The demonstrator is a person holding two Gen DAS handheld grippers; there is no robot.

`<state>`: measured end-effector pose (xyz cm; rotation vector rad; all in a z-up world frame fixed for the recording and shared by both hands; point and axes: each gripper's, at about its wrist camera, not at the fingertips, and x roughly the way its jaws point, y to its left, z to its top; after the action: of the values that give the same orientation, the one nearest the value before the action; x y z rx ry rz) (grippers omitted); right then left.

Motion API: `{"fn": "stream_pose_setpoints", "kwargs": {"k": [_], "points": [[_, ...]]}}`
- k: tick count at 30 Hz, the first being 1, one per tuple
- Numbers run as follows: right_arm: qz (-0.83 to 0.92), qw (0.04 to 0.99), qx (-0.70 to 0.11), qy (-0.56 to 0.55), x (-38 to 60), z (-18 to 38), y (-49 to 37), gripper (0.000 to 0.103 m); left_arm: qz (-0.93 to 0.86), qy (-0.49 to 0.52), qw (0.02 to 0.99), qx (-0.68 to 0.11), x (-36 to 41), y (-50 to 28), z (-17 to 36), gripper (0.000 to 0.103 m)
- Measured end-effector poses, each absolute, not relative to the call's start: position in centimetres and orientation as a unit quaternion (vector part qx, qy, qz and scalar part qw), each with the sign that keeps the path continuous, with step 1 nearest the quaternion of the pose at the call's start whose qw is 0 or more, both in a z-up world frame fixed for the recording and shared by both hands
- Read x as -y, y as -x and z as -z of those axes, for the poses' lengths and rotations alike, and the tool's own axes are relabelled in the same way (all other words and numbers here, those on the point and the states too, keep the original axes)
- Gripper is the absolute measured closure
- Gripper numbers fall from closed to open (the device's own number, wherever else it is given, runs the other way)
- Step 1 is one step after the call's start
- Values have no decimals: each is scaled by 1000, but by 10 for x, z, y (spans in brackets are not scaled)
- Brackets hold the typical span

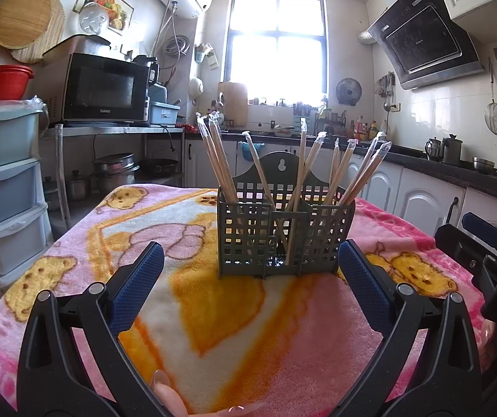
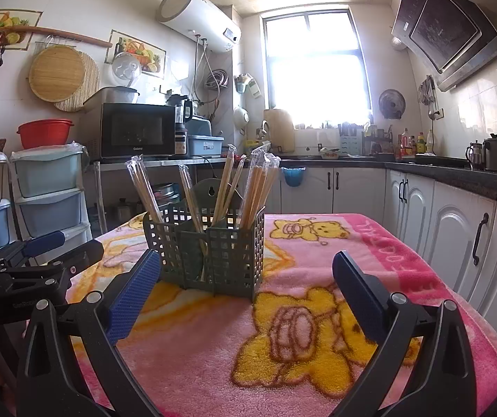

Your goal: Organize utensils

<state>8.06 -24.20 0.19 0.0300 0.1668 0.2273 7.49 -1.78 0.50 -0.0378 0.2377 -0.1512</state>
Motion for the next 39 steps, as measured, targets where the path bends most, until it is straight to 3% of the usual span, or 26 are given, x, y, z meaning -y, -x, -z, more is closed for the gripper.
{"fn": "stream_pose_setpoints", "kwargs": {"k": [39], "points": [[-112, 990, -82, -14, 242, -2, -80, 6, 72, 19, 989, -124, 17, -76, -1, 10]]}}
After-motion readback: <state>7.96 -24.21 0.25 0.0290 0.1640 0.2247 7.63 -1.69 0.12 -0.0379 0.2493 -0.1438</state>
